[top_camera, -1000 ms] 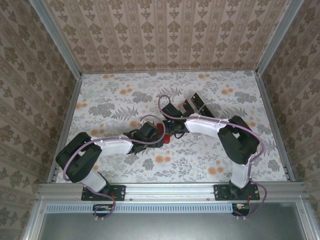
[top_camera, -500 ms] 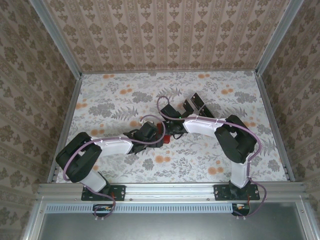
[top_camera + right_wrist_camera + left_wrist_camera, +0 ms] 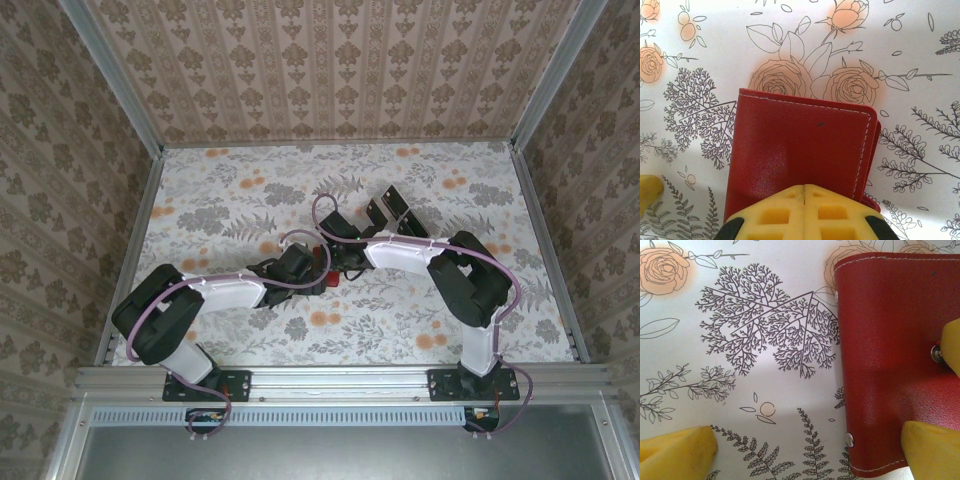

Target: Put the credit cards into the card holder

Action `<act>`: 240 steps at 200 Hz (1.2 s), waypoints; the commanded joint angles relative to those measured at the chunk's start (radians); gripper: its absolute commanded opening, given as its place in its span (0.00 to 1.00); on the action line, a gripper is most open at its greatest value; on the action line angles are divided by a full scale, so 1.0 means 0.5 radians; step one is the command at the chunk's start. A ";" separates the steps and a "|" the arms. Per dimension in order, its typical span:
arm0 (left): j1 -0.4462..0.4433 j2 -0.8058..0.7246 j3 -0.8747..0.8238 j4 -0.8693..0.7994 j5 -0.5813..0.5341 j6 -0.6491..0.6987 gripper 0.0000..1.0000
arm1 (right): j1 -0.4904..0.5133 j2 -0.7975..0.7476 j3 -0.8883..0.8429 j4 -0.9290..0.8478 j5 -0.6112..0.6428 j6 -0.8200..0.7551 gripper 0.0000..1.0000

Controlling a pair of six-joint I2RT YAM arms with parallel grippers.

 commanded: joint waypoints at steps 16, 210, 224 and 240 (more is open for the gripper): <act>0.016 0.128 -0.051 0.027 0.081 -0.026 0.98 | 0.083 0.117 -0.091 -0.023 -0.029 0.041 0.00; 0.018 0.133 -0.060 0.035 0.084 -0.030 0.97 | 0.030 -0.001 0.015 -0.023 -0.039 0.008 0.00; 0.019 0.134 -0.060 0.035 0.084 -0.028 0.97 | 0.033 0.025 0.012 -0.014 -0.041 0.008 0.00; 0.021 0.137 -0.061 0.038 0.086 -0.033 0.97 | 0.033 0.050 0.010 -0.010 -0.047 0.010 0.00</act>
